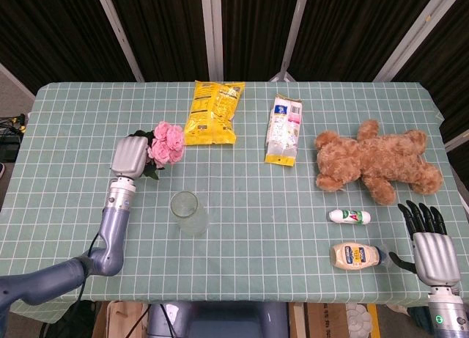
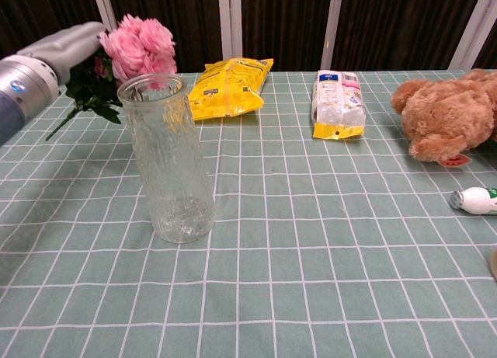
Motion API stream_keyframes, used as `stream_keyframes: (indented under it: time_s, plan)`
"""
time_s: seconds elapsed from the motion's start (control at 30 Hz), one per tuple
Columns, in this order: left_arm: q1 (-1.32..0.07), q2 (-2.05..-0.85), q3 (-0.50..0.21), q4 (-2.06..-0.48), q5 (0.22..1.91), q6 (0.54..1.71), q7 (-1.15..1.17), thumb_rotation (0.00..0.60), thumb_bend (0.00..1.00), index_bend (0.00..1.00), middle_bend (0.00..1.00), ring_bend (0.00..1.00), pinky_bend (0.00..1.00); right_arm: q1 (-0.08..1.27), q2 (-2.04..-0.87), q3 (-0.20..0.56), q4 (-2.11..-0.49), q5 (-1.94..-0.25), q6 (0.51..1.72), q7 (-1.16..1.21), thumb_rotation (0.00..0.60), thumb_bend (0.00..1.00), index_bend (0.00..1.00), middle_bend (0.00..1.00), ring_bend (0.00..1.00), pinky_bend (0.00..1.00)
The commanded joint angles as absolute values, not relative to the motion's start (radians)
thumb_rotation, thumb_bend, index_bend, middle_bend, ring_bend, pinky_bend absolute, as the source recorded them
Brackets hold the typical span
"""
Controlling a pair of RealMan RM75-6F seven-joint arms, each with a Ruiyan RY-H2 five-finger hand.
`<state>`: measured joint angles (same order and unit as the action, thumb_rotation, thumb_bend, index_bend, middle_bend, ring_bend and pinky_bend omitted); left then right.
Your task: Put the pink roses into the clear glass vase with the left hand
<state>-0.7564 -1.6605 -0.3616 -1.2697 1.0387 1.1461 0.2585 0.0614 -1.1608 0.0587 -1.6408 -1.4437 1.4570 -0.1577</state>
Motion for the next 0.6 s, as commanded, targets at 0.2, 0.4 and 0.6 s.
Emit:
stream_keyframes:
  time_s: [0.2,0.4,0.6]
  plan:
    - [-0.603,-1.341,-0.49,-1.722,1.132,1.273,0.017,0.6,0.48,0.4,0.47,0.34,0.44,0.056,-1.157,0.058,-1.649,-1.455,1.474,-0.162,0.6,0.17,0.12,0.09,0.01,0.0]
    - [-0.55,-1.232,-0.551,-1.922,1.119,1.269,-0.153,0.6,0.48,0.4,0.47,0.34,0.44,0.055,-1.152,0.057,-1.657,-1.462,1.476,-0.15,0.6,0.17,0.12,0.09,0.01,0.0]
    - [-0.521,-1.13,-0.586,-2.069,1.056,1.185,-0.288,0.6,0.48,0.4,0.47,0.34,0.44,0.055,-1.15,0.058,-1.655,-1.466,1.479,-0.139,0.6,0.17,0.12,0.09,0.01,0.0]
